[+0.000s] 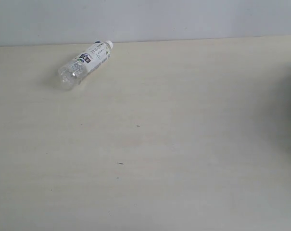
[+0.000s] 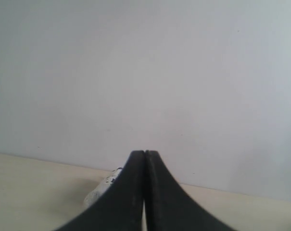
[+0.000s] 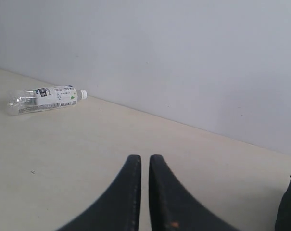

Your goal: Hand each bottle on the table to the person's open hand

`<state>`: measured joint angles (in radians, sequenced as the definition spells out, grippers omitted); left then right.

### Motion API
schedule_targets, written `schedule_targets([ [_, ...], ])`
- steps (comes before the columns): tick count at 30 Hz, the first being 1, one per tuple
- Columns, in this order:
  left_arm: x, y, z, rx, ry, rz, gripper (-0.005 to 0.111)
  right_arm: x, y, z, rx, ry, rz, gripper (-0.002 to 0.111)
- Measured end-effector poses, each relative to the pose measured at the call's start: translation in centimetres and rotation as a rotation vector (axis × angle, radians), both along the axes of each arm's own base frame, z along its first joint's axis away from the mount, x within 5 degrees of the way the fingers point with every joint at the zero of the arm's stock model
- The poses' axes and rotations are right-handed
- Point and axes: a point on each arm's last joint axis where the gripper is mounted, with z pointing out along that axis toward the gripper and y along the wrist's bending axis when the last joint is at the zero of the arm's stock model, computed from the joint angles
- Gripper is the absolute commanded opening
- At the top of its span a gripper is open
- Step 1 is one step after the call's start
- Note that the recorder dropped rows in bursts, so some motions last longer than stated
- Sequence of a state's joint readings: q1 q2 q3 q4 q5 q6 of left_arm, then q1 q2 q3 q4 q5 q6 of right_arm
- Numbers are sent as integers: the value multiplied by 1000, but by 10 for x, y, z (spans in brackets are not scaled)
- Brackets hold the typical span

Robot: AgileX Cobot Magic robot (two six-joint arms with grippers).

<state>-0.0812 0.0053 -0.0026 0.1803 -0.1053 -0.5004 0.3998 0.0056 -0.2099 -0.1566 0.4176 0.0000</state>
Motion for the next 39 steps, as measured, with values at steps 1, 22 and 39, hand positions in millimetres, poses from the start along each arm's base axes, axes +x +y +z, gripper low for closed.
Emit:
schedule_targets([
  [1, 0, 0, 0, 0, 0, 0, 0, 0, 0, 0, 0, 0, 0, 8],
  [22, 0, 0, 0, -2, 0, 0, 0, 0, 0, 0, 0, 1, 0, 8],
  [39, 0, 0, 0, 17, -2, 3, 0, 0, 0, 0, 0, 1, 0, 8],
])
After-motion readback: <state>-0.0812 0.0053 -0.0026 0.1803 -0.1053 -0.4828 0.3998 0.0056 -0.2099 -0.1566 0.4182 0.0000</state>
